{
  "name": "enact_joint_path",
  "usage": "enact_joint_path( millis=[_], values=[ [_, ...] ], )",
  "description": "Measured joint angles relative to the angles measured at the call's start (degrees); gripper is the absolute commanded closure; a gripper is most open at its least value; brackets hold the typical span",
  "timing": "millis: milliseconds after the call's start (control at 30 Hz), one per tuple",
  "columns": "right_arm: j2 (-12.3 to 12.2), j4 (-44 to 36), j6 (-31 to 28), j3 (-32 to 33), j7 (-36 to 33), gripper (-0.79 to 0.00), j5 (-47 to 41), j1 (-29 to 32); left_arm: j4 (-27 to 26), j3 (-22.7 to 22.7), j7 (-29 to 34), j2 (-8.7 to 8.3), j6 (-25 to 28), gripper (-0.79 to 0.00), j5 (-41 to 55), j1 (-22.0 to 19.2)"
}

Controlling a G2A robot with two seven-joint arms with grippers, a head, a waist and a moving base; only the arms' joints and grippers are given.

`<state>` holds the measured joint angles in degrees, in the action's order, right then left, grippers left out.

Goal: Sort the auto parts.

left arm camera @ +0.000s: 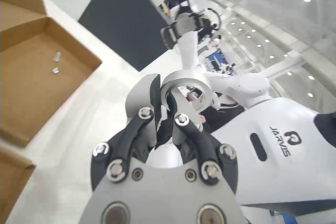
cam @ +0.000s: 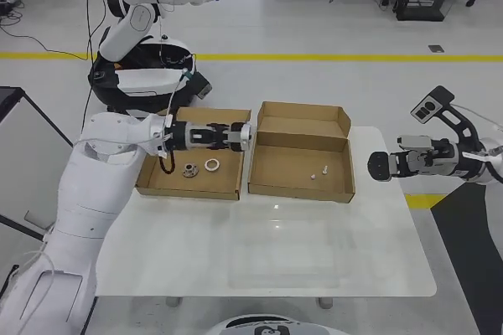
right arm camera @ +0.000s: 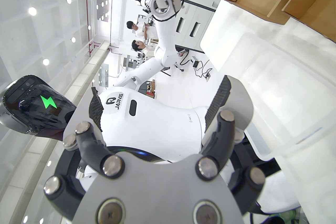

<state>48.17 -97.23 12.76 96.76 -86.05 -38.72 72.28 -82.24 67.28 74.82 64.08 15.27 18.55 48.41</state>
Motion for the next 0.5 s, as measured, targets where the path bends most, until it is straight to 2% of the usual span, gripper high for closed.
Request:
enact_joint_path(
  millis=[267, 500],
  values=[
    [0.0, 0.0, 0.0, 0.0, 0.0, -0.785, 0.0, 0.0, 5.8, -3.3, 4.6, -0.54, -2.3, 0.0, -11.3, -3.4],
    [0.0, 0.0, 0.0, 0.0, 0.0, -0.785, 0.0, 0.0, 10.4, -7.3, 7.7, -0.68, -1.2, 0.0, -20.4, -6.3]
  ],
)
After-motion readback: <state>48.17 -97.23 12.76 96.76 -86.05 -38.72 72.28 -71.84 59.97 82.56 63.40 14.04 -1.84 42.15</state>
